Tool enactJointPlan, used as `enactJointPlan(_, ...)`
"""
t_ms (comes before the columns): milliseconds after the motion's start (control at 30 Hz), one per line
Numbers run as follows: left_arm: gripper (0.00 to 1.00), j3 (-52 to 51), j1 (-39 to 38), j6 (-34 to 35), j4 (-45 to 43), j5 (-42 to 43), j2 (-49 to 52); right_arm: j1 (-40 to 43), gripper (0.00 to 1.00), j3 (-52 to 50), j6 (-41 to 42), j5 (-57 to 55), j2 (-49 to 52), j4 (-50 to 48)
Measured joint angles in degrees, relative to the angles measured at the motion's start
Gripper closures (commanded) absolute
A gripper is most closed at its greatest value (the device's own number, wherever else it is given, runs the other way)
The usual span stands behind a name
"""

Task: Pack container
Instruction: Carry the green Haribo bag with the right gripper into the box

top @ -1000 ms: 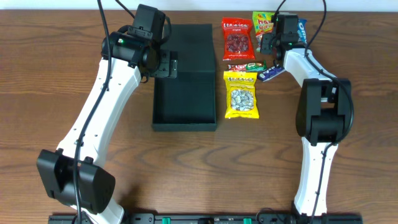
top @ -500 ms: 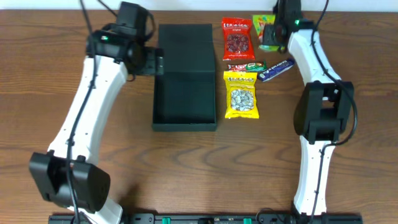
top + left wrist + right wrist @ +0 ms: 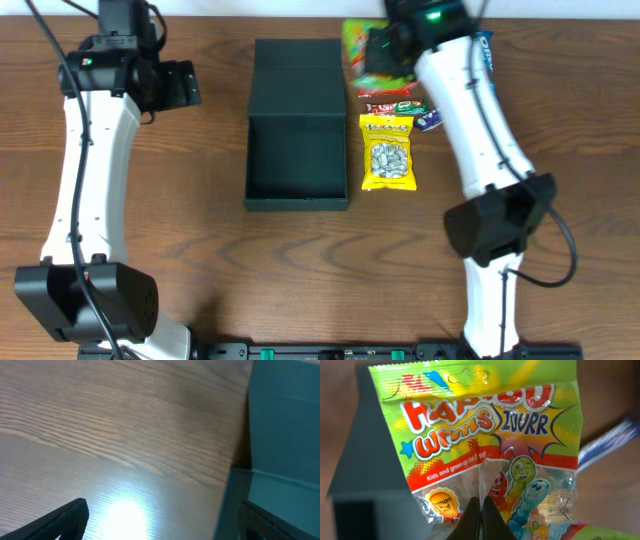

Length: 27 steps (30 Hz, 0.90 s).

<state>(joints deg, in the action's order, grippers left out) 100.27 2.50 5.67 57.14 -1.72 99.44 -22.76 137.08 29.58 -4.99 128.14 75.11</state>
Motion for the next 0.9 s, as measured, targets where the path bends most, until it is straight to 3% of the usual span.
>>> enactJointPlan(333,0.05,0.0,1.6,0.0,-0.8,0.0,0.0,-15.7,0.98,-1.6,10.8,0.3,0.1,3.6)
enactJointPlan(567,0.05,0.0,1.6,0.0,-0.4,0.0,0.0,-20.1,0.98,-8.3,16.8,0.3,0.1,3.4)
enactJointPlan(767,0.05,0.0,1.6,0.0,-0.1,0.0,0.0,-20.8,0.98,-13.5,19.9,1.7,0.1,-2.5)
enactJointPlan(800,0.05,0.0,1.6,0.0,0.0,0.0,0.0,-20.8,0.94,-14.4,20.1,2.4,0.1,-3.4)
enactJointPlan(833,0.05,0.0,1.6,0.0,0.1,0.0,0.0,-20.8,0.65,-15.2,20.5,2.9,0.1,-4.1)
enactJointPlan(900,0.05,0.0,1.6,0.0,0.4,0.0,0.0,-20.8,0.32,-15.9,20.9,3.6,0.1,-5.1)
